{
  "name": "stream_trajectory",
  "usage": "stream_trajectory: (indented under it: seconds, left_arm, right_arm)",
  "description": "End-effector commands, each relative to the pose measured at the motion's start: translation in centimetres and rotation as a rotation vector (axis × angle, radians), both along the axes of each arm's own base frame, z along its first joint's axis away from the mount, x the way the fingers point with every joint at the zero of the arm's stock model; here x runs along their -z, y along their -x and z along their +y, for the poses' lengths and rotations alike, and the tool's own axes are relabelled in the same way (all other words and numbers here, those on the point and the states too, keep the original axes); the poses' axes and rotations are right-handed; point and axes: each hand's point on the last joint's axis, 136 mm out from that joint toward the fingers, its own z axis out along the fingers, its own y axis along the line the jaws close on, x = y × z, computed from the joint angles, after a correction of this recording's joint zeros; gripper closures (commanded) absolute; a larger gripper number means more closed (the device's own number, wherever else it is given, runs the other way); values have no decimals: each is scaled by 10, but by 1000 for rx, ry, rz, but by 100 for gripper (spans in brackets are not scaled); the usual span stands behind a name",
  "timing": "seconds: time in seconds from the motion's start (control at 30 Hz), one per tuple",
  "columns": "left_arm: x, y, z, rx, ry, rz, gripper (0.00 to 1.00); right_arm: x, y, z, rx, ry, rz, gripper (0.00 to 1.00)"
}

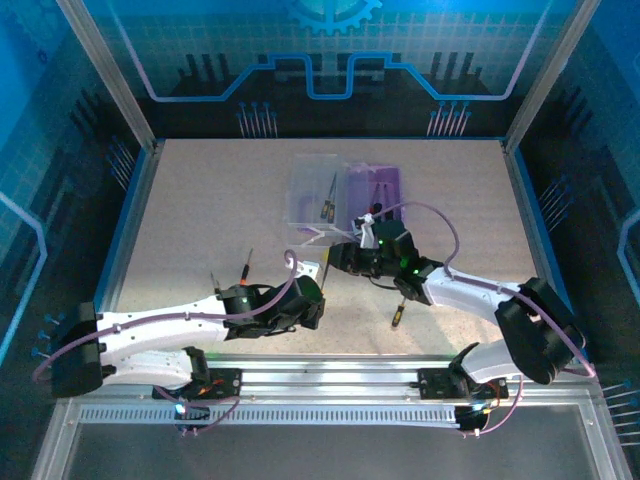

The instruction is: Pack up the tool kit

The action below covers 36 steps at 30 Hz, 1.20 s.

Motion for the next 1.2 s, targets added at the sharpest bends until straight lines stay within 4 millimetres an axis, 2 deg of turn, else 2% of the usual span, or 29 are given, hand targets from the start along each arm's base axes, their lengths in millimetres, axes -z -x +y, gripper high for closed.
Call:
stream_trajectory:
  seconds: [0.0, 0.23, 0.27, 0.3, 0.53, 0.73, 0.8, 0.83, 0.93, 1.0, 1.17]
  left_arm:
    - [-9, -4, -6, 4, 17, -31, 87]
    - [-11, -8, 4, -34, 12, -54, 83]
    - [-13, -8, 4, -35, 20, -57, 78]
    - [-14, -9, 5, -43, 22, -58, 68]
    - [-22, -9, 19, -66, 17, -86, 47]
    - [-25, -8, 45, -134, 20, -118, 22]
    - [-23, -7, 56, -173, 34, -124, 5]
    - [-21, -7, 61, -190, 41, -124, 1]
    - [-12, -4, 72, -230, 65, -122, 1]
    - [-8, -4, 78, -258, 76, -122, 1]
    - [-9, -3, 88, -290, 92, -123, 1]
  right_arm:
    - [-11, 0, 10, -21, -49, -21, 85]
    - [-7, -2, 14, -29, -11, -9, 95]
    - [-6, -2, 14, -32, -2, -8, 95]
    - [-9, -2, 16, -39, 1, -16, 96]
    - [-16, -12, 8, -24, 53, -62, 96]
    - [-31, -35, -18, 17, 101, -103, 96]
    - [-39, -50, -33, 50, 106, -126, 96]
    - [-45, -59, -40, 64, 106, -141, 96]
    - [-71, -99, -65, 101, 96, -174, 96]
    - [-77, -130, -86, 147, 128, -185, 96]
    - [-70, -188, -117, 202, 231, -173, 95]
